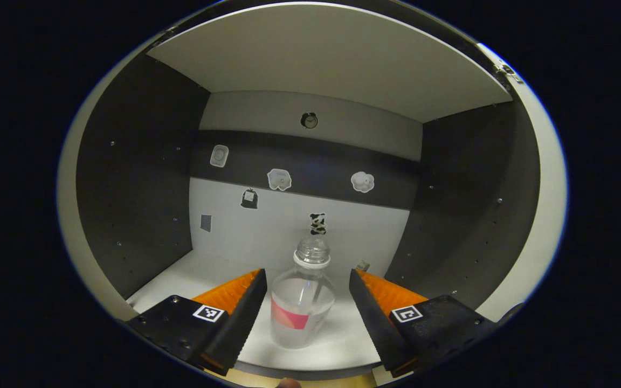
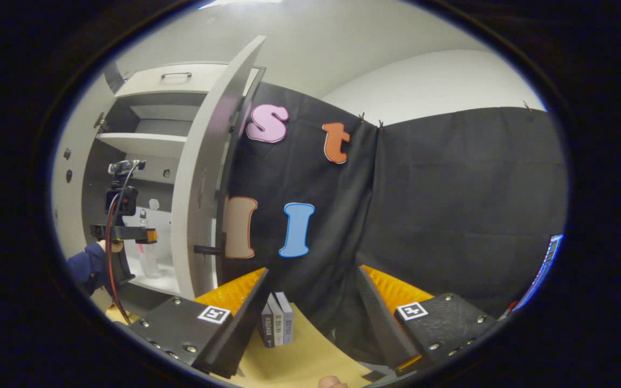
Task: Grasp the bottle in the cabinet with the left hand and place it on the coaster, then close the right door with the right hand and the left door with the left hand.
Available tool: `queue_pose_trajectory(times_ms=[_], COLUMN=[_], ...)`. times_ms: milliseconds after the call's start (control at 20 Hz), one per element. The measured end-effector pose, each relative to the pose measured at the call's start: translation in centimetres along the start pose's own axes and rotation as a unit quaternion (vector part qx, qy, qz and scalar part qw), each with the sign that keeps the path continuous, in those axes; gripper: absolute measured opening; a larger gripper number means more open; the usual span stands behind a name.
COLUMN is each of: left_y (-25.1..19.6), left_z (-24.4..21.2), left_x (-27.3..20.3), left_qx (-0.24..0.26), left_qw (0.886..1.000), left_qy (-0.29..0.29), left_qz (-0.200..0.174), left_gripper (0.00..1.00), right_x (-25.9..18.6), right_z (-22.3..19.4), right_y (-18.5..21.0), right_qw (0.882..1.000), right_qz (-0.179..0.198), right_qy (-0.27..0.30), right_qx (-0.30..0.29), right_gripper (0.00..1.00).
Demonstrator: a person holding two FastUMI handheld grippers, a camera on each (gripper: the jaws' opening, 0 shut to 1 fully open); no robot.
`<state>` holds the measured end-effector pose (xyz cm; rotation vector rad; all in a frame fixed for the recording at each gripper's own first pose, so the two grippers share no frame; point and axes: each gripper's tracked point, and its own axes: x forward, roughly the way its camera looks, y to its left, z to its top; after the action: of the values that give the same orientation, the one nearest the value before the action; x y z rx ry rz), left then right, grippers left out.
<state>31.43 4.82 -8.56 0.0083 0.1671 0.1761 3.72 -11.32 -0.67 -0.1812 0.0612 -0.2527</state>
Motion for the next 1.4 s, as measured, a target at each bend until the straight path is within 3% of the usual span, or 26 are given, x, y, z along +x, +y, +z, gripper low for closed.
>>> queue_pose_trajectory(times_ms=[200, 250, 500, 550, 650, 700, 1050, 1250, 1400], left_y=[0.3, 0.5, -0.2, -0.2, -0.5, -0.6, 1.1, 2.1, 2.6], left_z=[-1.4, -1.3, -1.4, -1.4, -1.3, -1.4, -3.5, -6.9, -11.9], left_x=[1.1, 1.0, -1.0, -1.9, -4.3, -5.7, -16.7, -21.6, -24.3], left_qx=[-0.008, -0.005, 0.001, -0.001, -0.003, -0.006, -0.011, 0.007, 0.019], left_qw=[1.0, 1.0, 0.999, 0.999, 0.998, 0.998, 0.993, 0.991, 0.987], left_qy=[0.029, 0.026, 0.037, 0.034, 0.032, 0.033, 0.043, 0.042, 0.059], left_qz=[0.009, 0.01, -0.019, -0.027, -0.049, -0.061, -0.109, -0.129, -0.147], left_gripper=[0.96, 0.84, 0.78, 0.78, 0.78, 0.78, 0.78, 0.78, 0.78], right_x=[-0.3, -0.3, -1.1, -1.2, -1.5, -1.6, -2.7, -2.8, -2.8], right_z=[0.0, 0.0, 0.3, 0.4, 0.5, 0.7, 1.1, 1.5, 1.4], right_y=[-0.6, -0.7, -1.1, -1.1, -1.0, -0.9, 0.3, 1.1, 1.5], right_qw=[1.0, 1.0, 1.0, 1.0, 1.0, 0.999, 0.997, 0.996, 0.995], right_qz=[0.001, 0.002, 0.008, 0.011, 0.02, 0.025, 0.063, 0.082, 0.091], right_qy=[-0.003, -0.002, -0.01, -0.013, -0.016, -0.019, -0.035, -0.044, -0.046], right_qx=[0.002, 0.003, 0.01, 0.011, 0.012, 0.012, 0.01, 0.008, 0.005], right_gripper=[0.97, 0.96, 0.94, 1.0, 1.0, 0.94, 0.96, 0.97, 0.94])
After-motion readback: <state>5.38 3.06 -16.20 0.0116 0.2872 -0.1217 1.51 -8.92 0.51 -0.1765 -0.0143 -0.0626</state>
